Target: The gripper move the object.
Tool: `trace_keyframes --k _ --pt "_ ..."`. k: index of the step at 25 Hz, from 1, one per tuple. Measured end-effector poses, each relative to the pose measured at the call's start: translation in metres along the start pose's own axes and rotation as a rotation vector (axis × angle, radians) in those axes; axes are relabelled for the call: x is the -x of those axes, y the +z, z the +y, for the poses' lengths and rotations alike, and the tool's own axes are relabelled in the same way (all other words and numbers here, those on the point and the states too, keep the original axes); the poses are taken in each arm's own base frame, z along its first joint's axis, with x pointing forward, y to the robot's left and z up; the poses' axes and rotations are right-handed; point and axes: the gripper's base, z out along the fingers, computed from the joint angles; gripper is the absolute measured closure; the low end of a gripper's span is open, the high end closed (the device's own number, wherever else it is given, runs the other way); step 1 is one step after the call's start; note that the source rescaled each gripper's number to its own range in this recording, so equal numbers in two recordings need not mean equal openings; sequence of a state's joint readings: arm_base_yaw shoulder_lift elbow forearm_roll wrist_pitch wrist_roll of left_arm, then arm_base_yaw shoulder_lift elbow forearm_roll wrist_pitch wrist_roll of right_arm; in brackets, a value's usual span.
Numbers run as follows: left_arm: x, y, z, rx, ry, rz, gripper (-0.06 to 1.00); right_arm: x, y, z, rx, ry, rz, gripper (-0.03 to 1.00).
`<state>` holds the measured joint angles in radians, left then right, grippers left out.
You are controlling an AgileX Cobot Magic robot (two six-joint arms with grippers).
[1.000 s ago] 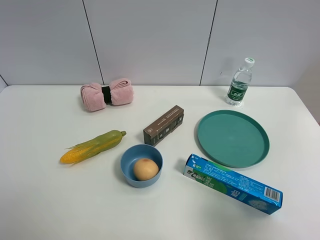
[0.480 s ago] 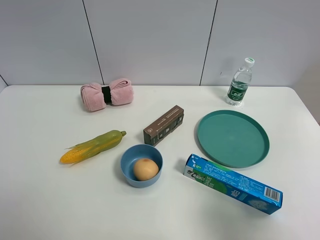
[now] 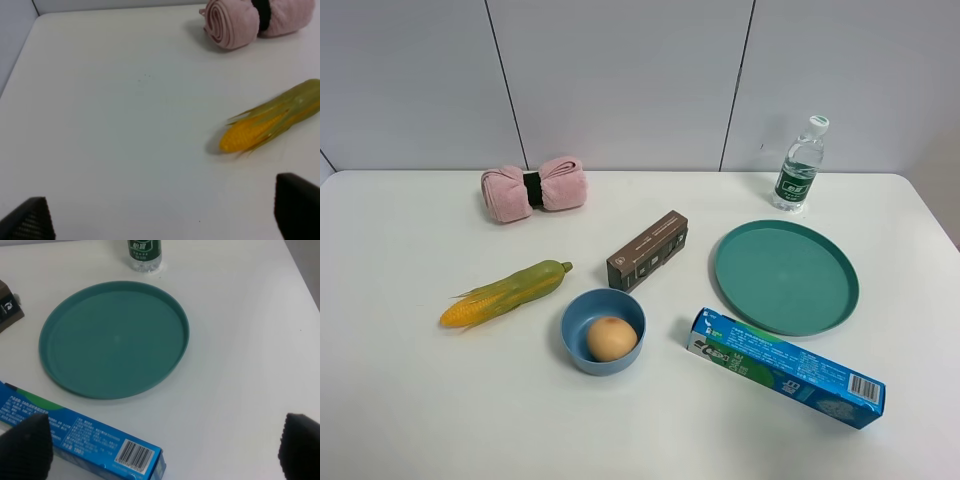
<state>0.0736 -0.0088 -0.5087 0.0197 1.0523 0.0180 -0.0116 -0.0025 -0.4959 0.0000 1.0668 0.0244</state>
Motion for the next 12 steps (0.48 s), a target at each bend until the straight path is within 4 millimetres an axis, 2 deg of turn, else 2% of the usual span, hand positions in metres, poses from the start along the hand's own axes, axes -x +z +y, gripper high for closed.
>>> trace_keyframes --k 12 --pt "0.0 0.0 0.0 0.0 0.0 0.0 -0.06 0.0 0.0 0.0 0.0 0.006 0.0 0.15"
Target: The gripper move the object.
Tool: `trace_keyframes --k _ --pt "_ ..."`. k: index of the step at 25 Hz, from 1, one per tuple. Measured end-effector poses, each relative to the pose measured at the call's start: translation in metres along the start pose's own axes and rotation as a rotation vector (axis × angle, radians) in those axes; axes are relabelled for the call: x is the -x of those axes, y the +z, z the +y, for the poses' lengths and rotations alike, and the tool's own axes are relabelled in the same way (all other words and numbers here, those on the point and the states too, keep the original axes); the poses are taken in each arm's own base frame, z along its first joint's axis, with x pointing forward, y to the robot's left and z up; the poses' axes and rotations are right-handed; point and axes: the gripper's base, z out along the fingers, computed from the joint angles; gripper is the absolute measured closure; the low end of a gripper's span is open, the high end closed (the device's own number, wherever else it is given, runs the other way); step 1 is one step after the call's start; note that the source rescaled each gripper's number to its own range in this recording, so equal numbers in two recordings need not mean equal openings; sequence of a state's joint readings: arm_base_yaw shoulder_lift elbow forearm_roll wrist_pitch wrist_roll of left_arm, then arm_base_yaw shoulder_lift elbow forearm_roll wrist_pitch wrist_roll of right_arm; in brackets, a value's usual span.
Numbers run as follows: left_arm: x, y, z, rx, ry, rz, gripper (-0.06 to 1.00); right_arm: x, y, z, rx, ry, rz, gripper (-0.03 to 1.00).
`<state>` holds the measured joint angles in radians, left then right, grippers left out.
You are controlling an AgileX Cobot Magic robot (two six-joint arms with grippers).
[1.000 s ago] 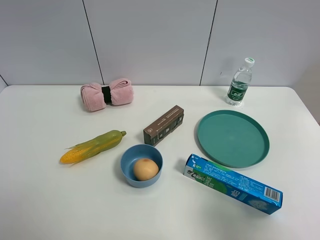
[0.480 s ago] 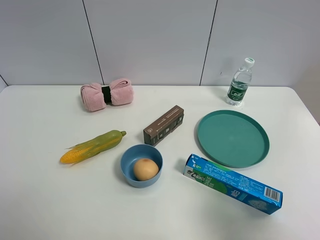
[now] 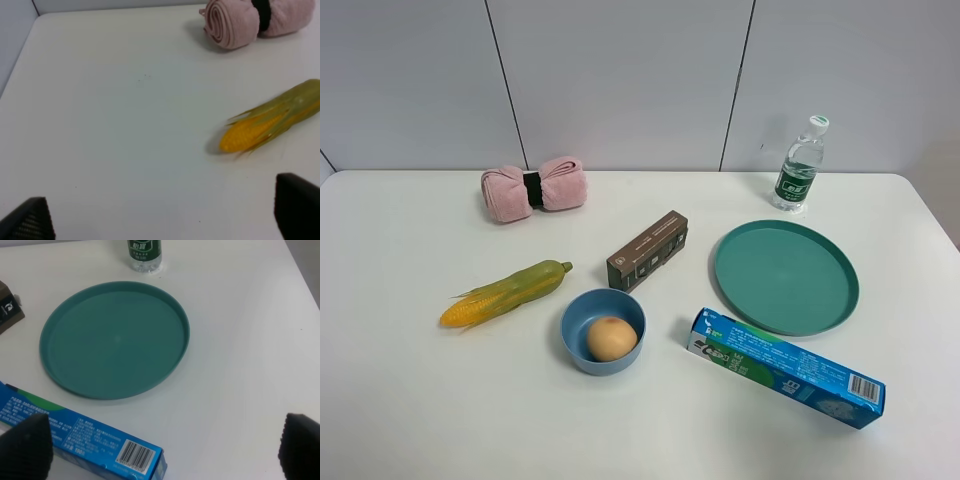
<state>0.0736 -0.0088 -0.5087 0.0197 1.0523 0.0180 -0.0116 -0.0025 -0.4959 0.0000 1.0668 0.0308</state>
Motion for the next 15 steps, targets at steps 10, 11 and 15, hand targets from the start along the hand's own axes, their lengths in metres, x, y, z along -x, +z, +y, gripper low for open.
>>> trace_keyframes --k 10,11,15 --pt "0.0 0.0 0.0 0.0 0.0 0.0 -0.06 0.0 0.0 0.0 0.0 0.001 0.0 0.15" --pt "0.0 0.0 0.0 0.0 0.0 0.0 -0.06 0.0 0.0 0.0 0.0 0.001 0.0 0.15" --pt "0.0 0.0 0.0 0.0 0.0 0.0 -0.06 0.0 0.0 0.0 0.0 0.001 0.0 0.15"
